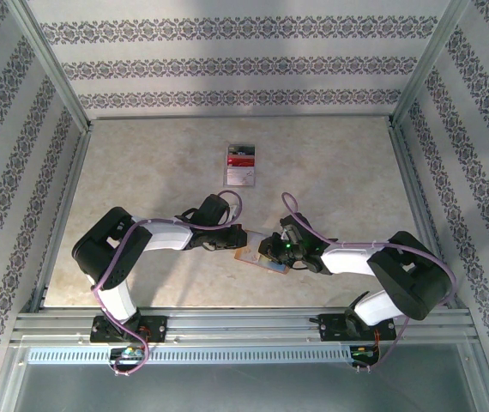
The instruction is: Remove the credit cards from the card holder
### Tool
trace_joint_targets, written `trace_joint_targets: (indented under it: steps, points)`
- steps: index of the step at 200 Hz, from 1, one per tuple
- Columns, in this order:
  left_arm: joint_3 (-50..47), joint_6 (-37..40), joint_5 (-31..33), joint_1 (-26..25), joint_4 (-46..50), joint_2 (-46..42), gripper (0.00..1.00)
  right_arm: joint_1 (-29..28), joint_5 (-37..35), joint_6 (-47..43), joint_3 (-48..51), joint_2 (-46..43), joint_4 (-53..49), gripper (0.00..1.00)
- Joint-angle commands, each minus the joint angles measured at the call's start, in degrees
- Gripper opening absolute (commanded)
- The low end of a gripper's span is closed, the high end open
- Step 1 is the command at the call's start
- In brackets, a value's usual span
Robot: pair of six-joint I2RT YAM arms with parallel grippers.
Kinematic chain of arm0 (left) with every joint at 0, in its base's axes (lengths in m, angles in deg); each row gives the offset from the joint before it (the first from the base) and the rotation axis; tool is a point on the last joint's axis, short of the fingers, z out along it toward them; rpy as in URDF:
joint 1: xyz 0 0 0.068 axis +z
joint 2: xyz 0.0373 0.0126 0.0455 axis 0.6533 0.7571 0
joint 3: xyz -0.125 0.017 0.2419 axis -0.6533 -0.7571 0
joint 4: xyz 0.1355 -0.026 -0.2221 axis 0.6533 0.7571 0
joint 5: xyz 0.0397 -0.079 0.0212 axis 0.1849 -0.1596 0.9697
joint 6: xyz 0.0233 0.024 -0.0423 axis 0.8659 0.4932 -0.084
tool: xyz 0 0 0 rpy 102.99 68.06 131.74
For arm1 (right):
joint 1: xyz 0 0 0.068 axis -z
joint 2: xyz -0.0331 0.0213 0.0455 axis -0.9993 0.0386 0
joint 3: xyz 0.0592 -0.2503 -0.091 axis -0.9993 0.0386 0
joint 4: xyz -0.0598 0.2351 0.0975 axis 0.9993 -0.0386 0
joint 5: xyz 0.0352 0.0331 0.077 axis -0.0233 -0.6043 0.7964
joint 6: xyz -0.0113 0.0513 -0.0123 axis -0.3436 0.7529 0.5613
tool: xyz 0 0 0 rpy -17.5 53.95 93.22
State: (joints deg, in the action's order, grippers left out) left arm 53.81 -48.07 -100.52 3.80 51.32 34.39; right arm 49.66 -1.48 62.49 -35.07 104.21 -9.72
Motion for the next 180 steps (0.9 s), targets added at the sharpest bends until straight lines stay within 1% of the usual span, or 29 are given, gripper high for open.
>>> trace_joint_targets:
  steps: [1,35,57,146,150,180]
  points:
    - [-0.5,-0.2,1.1,0.8,2.5,1.8,0.08,-0.2,-0.4,0.1,0.7,0.5,0.6,0.10]
    - [-0.3,0.0,2.1,0.8,4.0,2.2,0.08,-0.1,-0.6,0.2,1.3,-0.4,0.6,0.06]
    - [-0.5,-0.1,2.7,0.8,4.1,2.2,0.08,-0.1,-0.9,0.2,1.8,-1.3,0.5,0.04]
    - [-0.8,-0.3,3.1,0.8,4.2,3.2,0.08,0.6,-2.0,0.5,3.9,-3.5,0.6,0.05]
    - [-0.8,-0.4,3.1,0.8,4.2,3.1,0.08,0.6,-2.0,0.4,5.5,-3.6,0.6,0.05]
    - [-0.8,-0.3,3.1,0.8,4.4,3.2,0.08,0.9,-2.2,0.4,6.2,-4.3,0.7,0.06]
